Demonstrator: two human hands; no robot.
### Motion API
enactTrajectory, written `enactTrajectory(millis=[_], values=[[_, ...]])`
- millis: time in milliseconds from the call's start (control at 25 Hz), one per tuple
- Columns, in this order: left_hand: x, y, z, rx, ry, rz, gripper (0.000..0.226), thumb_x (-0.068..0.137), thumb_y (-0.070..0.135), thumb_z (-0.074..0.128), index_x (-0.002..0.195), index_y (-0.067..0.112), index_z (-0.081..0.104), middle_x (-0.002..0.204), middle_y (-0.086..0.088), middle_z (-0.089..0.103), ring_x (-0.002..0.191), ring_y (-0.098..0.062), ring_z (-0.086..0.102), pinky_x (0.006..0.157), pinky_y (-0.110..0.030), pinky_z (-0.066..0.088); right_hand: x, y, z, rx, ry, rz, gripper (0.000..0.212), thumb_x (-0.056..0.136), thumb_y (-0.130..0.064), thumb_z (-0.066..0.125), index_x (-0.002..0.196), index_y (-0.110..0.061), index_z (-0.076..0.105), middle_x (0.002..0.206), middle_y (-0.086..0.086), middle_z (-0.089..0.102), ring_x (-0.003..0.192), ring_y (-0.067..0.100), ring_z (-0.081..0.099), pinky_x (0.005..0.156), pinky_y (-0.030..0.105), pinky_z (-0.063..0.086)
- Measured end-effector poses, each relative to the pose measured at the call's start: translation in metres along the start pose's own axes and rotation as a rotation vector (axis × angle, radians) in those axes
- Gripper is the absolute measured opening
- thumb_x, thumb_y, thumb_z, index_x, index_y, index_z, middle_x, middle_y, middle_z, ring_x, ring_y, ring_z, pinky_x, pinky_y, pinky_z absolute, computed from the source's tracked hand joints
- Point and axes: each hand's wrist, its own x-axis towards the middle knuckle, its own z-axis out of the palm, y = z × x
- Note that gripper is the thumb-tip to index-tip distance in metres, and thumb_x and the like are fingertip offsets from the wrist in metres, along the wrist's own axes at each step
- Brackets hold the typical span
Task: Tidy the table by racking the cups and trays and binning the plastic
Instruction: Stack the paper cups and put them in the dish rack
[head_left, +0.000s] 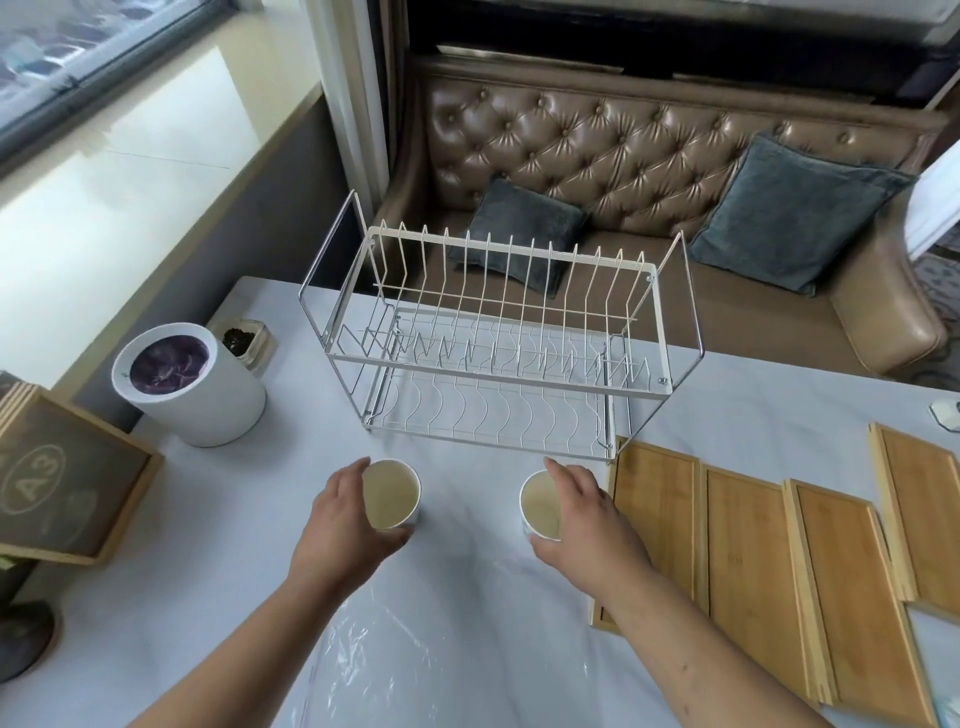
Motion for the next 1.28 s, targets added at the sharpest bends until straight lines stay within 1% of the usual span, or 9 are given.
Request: enactTrajectory(millis=[200,320,400,520,640,880,1080,1200,1280], values=[[-0.008,0.005,-0.018,0.006,0.021,0.043,0.089,0.069,0.049,0.088,0.14,0.026,0.04,0.139,0.004,0.055,0.118,-0.023,0.059,0.081,-0.032,0.043,-0.03,-0.043,-0.038,0.163,0.19,-0.091,0.089,0.078,-0.056,0.07,0.152,-0.049,0.021,0.143,-0.025,0.032,0.124,0.008,0.05,0.089,0.026,0.046],[-0.021,0.013,-0.035,0.009,0.024,0.091,0.088,0.068,0.049,0.086,0.139,0.03,0.039,0.137,0.006,0.058,0.113,-0.022,0.061,0.078,-0.031,0.044,-0.062,-0.085,-0.07,0.3,0.321,-0.197,0.093,0.072,-0.063,0.07,0.151,-0.055,0.022,0.141,-0.04,0.026,0.122,-0.019,0.039,0.089,0.011,0.039],[-0.03,0.024,-0.048,0.003,0.02,0.143,0.089,0.069,0.049,0.086,0.142,0.029,0.039,0.139,0.005,0.058,0.114,-0.022,0.062,0.077,-0.031,0.046,-0.082,-0.113,-0.087,0.311,0.377,-0.274,0.093,0.072,-0.064,0.07,0.151,-0.053,0.023,0.143,-0.042,0.025,0.127,-0.024,0.032,0.089,0.005,0.035],[-0.044,0.05,-0.073,-0.036,0.017,0.28,0.09,0.07,0.049,0.085,0.145,0.026,0.042,0.142,0.008,0.057,0.121,-0.019,0.061,0.086,-0.028,0.049,-0.105,-0.146,-0.105,0.249,0.384,-0.345,0.092,0.073,-0.063,0.07,0.15,-0.054,0.022,0.142,-0.043,0.023,0.126,-0.02,0.034,0.09,0.006,0.035],[-0.06,0.079,-0.1,-0.115,0.02,0.478,0.079,0.065,0.046,0.084,0.135,0.03,0.049,0.124,0.017,0.057,0.114,-0.013,0.06,0.081,-0.022,0.046,-0.126,-0.163,-0.112,0.195,0.372,-0.336,0.089,0.074,-0.062,0.07,0.147,-0.059,0.02,0.143,-0.04,0.023,0.123,-0.014,0.039,0.093,0.014,0.04],[-0.105,0.138,-0.121,-0.229,-0.107,0.762,0.079,0.064,0.055,0.079,0.135,0.038,0.048,0.123,0.028,0.051,0.113,0.017,0.046,0.085,-0.003,0.039,-0.175,-0.16,-0.117,0.198,0.474,-0.229,0.091,0.074,-0.065,0.069,0.148,-0.059,0.018,0.148,-0.041,0.018,0.131,-0.015,0.034,0.097,0.014,0.037],[-0.143,0.186,-0.106,-0.301,-0.22,0.928,0.071,0.064,0.054,0.073,0.129,0.046,0.044,0.118,0.034,0.051,0.111,0.016,0.048,0.08,-0.004,0.04,-0.219,-0.126,-0.123,0.27,0.507,-0.065,0.092,0.073,-0.072,0.067,0.144,-0.069,0.009,0.148,-0.04,0.014,0.133,-0.007,0.035,0.106,0.027,0.041],[-0.159,0.215,-0.094,-0.3,-0.257,1.033,0.074,0.064,0.057,0.077,0.13,0.045,0.046,0.118,0.04,0.046,0.114,0.019,0.042,0.09,-0.004,0.036,-0.252,-0.095,-0.131,0.321,0.551,-0.041,0.097,0.077,-0.081,0.063,0.155,-0.055,0.011,0.156,-0.035,0.012,0.143,-0.011,0.025,0.109,0.016,0.033],[-0.167,0.228,-0.085,-0.306,-0.257,1.067,0.075,0.063,0.059,0.083,0.126,0.057,0.042,0.119,0.045,0.045,0.116,0.02,0.039,0.094,-0.005,0.036,-0.275,-0.063,-0.13,0.399,0.64,0.026,0.09,0.082,-0.081,0.057,0.157,-0.046,0.02,0.158,-0.029,0.021,0.145,-0.002,0.032,0.112,0.015,0.033]])
